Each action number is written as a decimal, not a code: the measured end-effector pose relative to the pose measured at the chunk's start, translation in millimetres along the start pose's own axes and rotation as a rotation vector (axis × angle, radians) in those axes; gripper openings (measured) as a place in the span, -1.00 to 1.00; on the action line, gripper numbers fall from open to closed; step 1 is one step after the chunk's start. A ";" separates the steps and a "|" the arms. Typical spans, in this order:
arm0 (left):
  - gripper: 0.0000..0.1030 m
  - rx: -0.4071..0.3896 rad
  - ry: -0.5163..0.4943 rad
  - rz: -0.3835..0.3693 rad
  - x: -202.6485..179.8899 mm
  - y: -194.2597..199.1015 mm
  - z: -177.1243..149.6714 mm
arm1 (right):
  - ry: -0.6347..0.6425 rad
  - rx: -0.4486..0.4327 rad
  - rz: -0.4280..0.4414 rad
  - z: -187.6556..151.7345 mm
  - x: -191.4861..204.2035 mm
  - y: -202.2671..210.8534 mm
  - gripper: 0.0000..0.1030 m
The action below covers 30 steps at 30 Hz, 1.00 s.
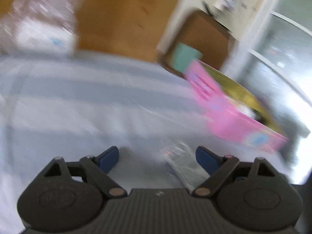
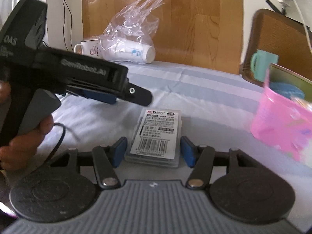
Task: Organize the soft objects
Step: 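Grasp the barcode card with the left tool and lift it, then carry the barcode card over the pink tin with the left tool and release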
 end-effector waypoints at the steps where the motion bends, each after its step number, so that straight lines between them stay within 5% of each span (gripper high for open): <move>1: 0.72 0.033 0.004 -0.031 -7.8 -1.6 -5.4 | -0.009 -0.004 -0.011 -4.5 -0.2 4.8 0.20; 5: 0.70 0.106 -0.075 -0.035 -45.0 -21.1 -24.3 | -0.127 -0.050 -0.031 -31.1 -15.5 33.8 0.21; 7: 0.49 0.138 -0.102 -0.042 -62.3 -31.3 -30.5 | -0.222 -0.092 -0.006 -41.7 -24.7 44.3 0.21; 9: -0.09 0.160 -0.145 -0.041 -78.2 -40.7 -36.7 | -0.264 -0.119 -0.038 -48.1 -30.6 50.7 0.21; 10: -0.20 0.183 -0.153 -0.053 -85.2 -46.3 -38.3 | -0.267 -0.126 -0.063 -49.4 -33.6 53.0 0.20; 21: -0.21 0.090 -0.378 -0.178 -213.3 -66.2 7.5 | -0.227 -0.331 -0.376 -18.9 -105.9 101.6 0.20; 30: -0.11 0.102 -0.423 -0.113 -284.4 -192.9 32.2 | -0.278 -0.203 -0.588 -22.5 -209.6 63.2 0.22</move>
Point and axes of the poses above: each gripper's, at about its wrist camera, not at the fingertips, and y roughly against the way its jaws point, x to its left, z to its top, the point moved 3 cm from there along -y, roughly the way its jaws point, and after that the axes turned 15 degrees about y, right-handed, at the moved point
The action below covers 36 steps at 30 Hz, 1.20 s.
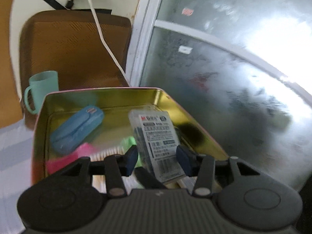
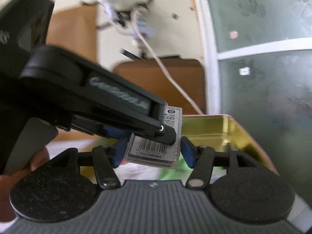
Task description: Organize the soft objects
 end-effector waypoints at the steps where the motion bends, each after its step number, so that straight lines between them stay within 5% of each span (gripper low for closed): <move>1: -0.06 -0.004 0.001 0.035 0.7 -10.0 2.7 | 0.009 0.031 -0.047 -1.4 -3.2 -10.0 0.23; 4: -0.05 -0.007 0.044 0.097 11.5 -26.8 4.0 | -0.043 0.069 -0.076 -11.6 -13.4 -22.6 0.24; 7: 0.20 -0.035 0.064 0.100 22.6 -19.6 -2.4 | -0.101 -0.003 -0.060 -22.7 -16.6 -11.2 0.26; 14: 0.36 -0.159 0.029 0.143 16.5 15.2 -10.5 | -0.120 -0.142 -0.026 -25.5 -8.2 8.9 0.37; 18: 0.46 -0.212 0.013 0.202 13.1 47.0 -16.5 | -0.150 -0.078 -0.031 -26.1 -5.8 17.6 0.35; 23: 0.84 -0.286 -0.007 0.293 20.1 95.5 -34.1 | -0.223 -0.098 -0.061 -25.7 -3.9 57.2 0.36; 36: 0.99 -0.235 0.038 0.453 63.1 179.0 -112.7 | -0.302 -0.063 -0.019 -15.1 54.9 126.3 0.40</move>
Point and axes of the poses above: each gripper's, at about its wrist camera, not at the fingertips, and y roughly against the way its jaws point, x to its left, z to its top, the point moved 3 cm from there along -y, roughly the way its jaws point, and after that the axes turned 15 degrees about y, right-handed, at the moved point
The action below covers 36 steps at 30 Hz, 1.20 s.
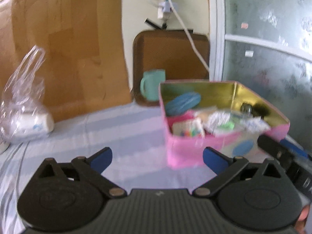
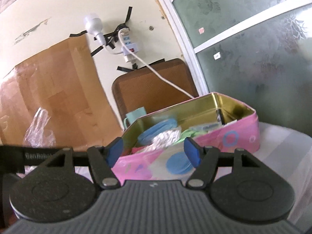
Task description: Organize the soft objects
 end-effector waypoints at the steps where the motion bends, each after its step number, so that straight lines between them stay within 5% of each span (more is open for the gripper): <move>1: 0.99 0.007 0.003 0.008 4.7 3.9 -4.6 | 0.001 0.004 -0.001 -0.3 3.8 3.9 0.41; 12: 0.99 0.005 0.013 0.043 34.3 34.0 -46.9 | 0.048 0.026 0.010 -5.2 37.2 40.3 0.57; 20: 0.99 -0.026 0.036 0.054 45.1 44.8 -46.8 | 0.096 0.014 0.026 -3.3 51.2 46.3 0.60; 36: 0.99 -0.039 -0.053 0.047 28.9 47.8 -55.5 | 0.042 0.029 -0.025 -8.0 30.3 40.0 0.67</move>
Point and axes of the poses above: each gripper's, at about its wrist camera, not at the fingertips, and y roughly against the way its jaws point, x to its left, z to its top, the point moved 3 cm from there along -y, roughly the way its jaws point, and after that the axes turned 15 degrees about y, right-handed, at the moved point
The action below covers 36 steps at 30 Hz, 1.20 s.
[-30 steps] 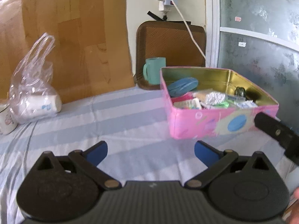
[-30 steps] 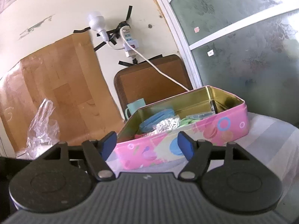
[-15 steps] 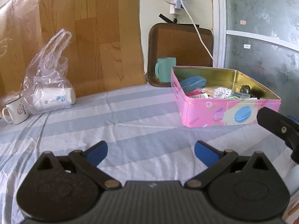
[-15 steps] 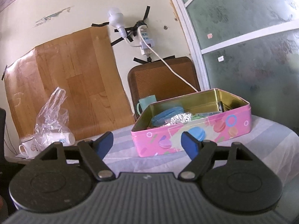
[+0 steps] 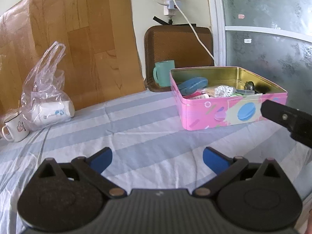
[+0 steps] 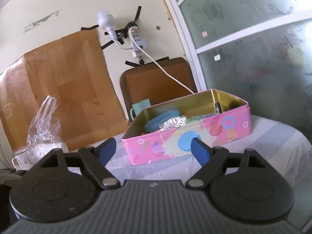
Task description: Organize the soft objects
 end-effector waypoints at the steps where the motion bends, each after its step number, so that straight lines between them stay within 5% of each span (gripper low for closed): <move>1: 0.99 0.001 0.004 -0.002 0.1 0.7 0.1 | -0.005 0.001 0.003 -1.0 -0.7 -0.8 0.67; 36: 0.99 0.014 0.053 -0.001 5.0 -4.3 4.9 | -0.013 0.010 0.004 -4.9 -0.7 -10.3 0.70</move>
Point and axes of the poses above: each gripper's, at about its wrist camera, not at the fingertips, and y roughly against the way its jaws point, x to its left, z to its top, the point moved 3 cm from there along -y, roughly the way its jaws point, and after that the axes turned 15 degrees about y, right-handed, at the moved point
